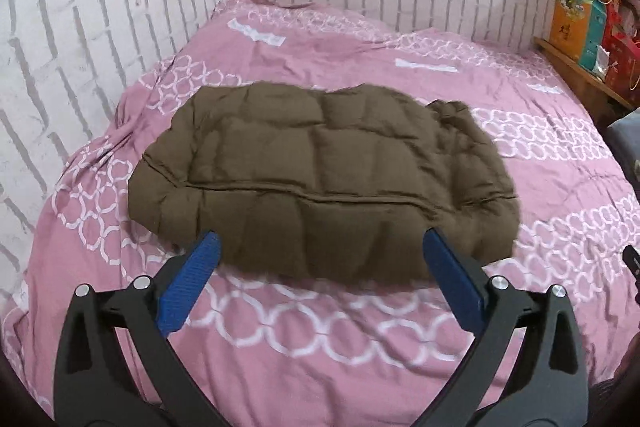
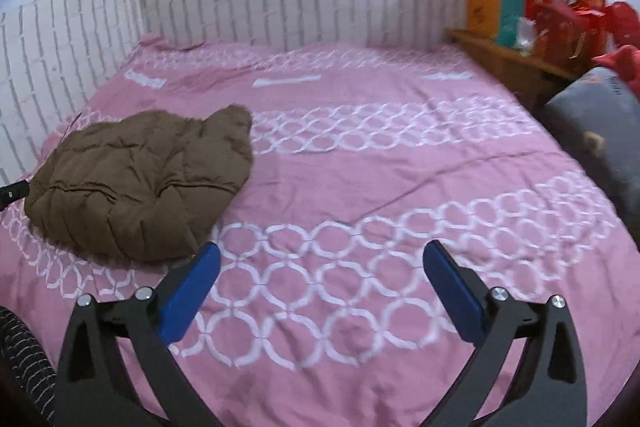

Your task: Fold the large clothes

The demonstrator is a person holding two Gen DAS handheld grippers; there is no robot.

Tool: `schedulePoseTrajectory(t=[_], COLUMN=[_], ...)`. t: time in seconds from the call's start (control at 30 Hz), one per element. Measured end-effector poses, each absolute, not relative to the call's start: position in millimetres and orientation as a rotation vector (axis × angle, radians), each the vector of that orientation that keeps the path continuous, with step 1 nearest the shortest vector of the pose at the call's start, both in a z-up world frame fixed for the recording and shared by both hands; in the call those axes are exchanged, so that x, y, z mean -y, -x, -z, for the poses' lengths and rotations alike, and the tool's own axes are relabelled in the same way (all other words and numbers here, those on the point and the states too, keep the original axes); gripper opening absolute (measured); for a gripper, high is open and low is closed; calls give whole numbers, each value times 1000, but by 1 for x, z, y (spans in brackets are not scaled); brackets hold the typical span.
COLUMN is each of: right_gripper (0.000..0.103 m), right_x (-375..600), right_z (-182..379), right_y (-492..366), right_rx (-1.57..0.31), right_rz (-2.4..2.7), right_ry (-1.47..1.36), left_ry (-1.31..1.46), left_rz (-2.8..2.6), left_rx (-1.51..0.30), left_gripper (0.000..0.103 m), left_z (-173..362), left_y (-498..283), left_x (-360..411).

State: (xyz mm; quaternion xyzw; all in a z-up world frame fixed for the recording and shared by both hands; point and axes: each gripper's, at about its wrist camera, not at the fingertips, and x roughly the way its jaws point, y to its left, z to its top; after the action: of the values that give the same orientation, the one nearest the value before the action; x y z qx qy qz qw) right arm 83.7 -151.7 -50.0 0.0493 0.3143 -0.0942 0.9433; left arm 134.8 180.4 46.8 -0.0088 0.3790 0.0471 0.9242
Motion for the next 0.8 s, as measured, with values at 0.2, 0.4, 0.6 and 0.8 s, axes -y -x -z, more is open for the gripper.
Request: schedulePoseTrajectory(t=[0.2, 0.4, 0.6, 0.8], right_gripper=[101, 101, 101, 101], right_x=[137, 120, 117, 117], right_z=[24, 10, -7, -17], right_y=[-76, -77, -74, -67], right_rx=[-631, -614, -615, -599], right_rz=[243, 175, 155, 151], right_ry=[-41, -28, -44, -45], left_ry=[-69, -146, -138, -122], left_rz=[-78, -43, -25, -24], left_rx=[-715, -648, -634, -637], left_gripper=[100, 100, 100, 100], left_z=[-72, -98, -114, -118], left_y=[-119, -99, -89, -82], left_x=[-125, -89, -73, -66])
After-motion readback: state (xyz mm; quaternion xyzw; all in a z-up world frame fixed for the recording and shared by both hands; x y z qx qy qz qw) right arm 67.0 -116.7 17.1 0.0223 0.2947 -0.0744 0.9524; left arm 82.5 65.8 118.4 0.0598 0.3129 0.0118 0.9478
